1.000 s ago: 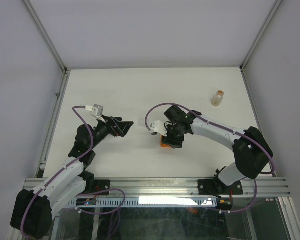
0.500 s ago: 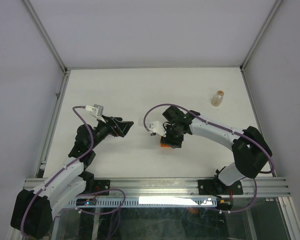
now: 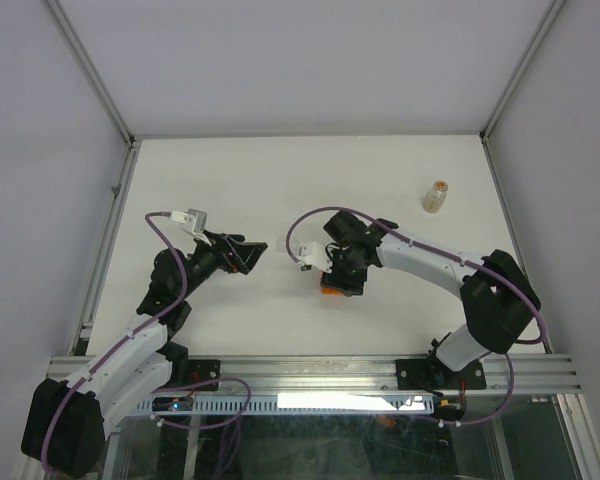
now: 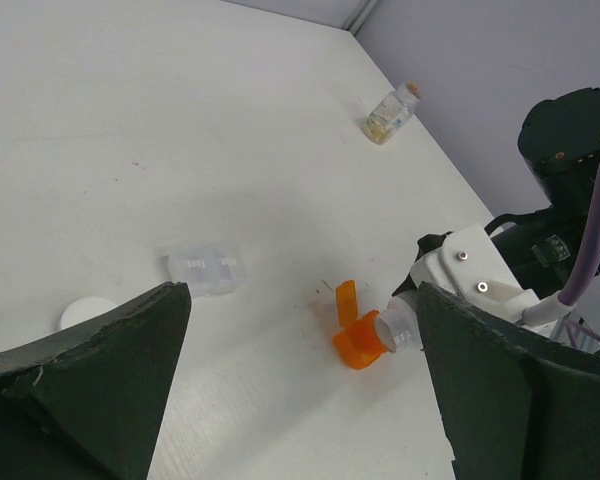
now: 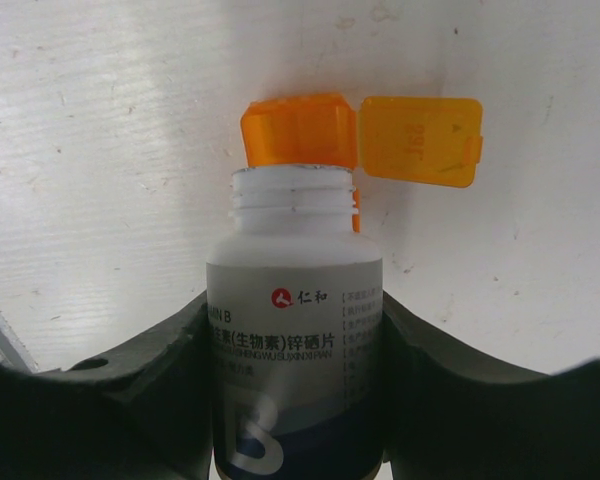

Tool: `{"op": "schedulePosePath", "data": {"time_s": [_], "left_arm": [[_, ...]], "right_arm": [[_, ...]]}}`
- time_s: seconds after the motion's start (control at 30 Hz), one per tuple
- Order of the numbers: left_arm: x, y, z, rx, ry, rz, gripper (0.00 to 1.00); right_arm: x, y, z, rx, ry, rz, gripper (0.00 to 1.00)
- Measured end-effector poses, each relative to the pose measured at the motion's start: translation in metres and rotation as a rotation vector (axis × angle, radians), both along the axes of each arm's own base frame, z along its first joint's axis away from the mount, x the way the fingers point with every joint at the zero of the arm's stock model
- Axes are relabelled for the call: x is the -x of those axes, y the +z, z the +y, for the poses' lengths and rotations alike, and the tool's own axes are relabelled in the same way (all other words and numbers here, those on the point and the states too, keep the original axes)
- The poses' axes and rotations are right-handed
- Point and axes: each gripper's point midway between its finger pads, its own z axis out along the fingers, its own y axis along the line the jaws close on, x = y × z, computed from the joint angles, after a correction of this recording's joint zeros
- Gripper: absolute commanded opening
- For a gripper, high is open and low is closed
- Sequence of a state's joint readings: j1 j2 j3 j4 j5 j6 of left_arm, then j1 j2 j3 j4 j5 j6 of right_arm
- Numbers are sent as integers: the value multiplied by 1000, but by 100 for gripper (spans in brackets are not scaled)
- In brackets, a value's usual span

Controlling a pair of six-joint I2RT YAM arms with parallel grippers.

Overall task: Sort the pills into containers
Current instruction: Pour the pill into the pill container.

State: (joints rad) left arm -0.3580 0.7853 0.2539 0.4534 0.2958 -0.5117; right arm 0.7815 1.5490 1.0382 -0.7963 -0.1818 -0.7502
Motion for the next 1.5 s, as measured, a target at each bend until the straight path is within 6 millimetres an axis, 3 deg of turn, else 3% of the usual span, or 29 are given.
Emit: {"op": "schedulePosePath", "data": {"time_s": [1.5], "left_arm": [[0,-1,0,-2,-1,4,99]], "right_arm": [[0,-2,3,19,10,4,0]]}}
